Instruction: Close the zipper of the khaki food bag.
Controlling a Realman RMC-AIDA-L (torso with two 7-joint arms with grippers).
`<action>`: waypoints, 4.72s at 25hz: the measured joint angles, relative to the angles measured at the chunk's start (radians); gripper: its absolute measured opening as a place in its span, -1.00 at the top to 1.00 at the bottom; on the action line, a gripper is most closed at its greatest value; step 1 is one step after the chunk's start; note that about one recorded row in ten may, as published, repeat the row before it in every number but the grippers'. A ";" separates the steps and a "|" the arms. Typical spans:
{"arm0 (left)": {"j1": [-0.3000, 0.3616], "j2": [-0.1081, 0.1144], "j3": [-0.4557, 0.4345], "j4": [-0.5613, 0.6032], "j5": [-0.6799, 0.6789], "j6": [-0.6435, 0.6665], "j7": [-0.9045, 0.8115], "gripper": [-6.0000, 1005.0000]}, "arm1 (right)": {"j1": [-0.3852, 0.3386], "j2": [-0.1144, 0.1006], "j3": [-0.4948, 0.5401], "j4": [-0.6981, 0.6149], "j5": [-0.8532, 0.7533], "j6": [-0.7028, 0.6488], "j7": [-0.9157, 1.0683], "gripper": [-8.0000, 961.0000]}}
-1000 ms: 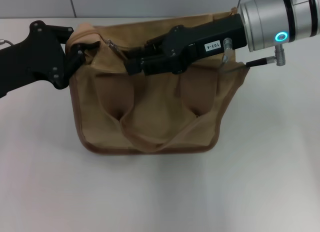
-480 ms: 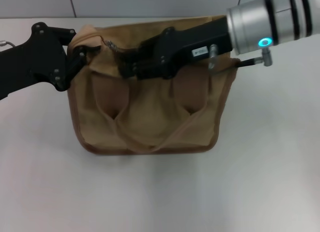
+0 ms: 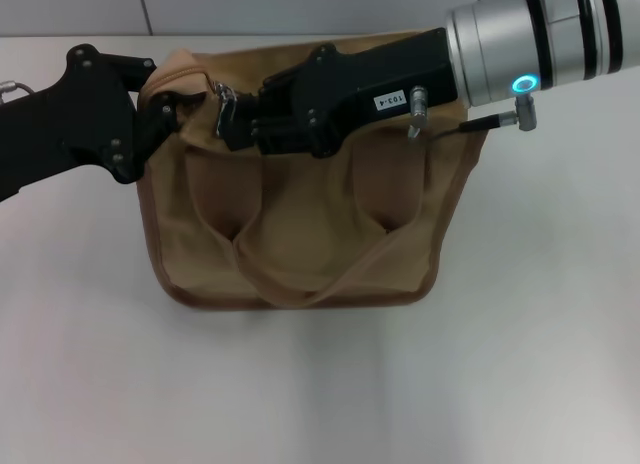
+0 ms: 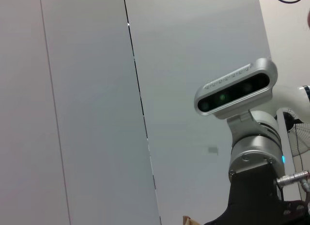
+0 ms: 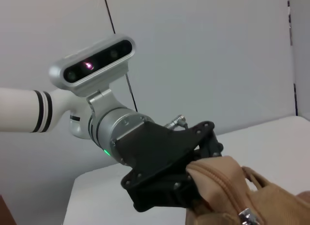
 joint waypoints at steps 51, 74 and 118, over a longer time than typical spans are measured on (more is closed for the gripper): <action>-0.001 0.000 -0.054 0.000 -0.006 0.013 -0.032 0.98 | -0.345 -0.020 0.494 -0.213 -0.084 -0.208 0.390 0.87; -0.007 0.015 -0.049 -0.002 0.002 -0.010 -0.249 0.96 | -0.387 -0.020 0.566 0.244 -0.236 -0.613 -0.680 -0.39; 0.176 0.005 0.331 0.052 0.013 0.159 -0.278 -0.60 | -0.272 -0.005 0.559 0.452 -0.309 -0.421 -0.855 -0.63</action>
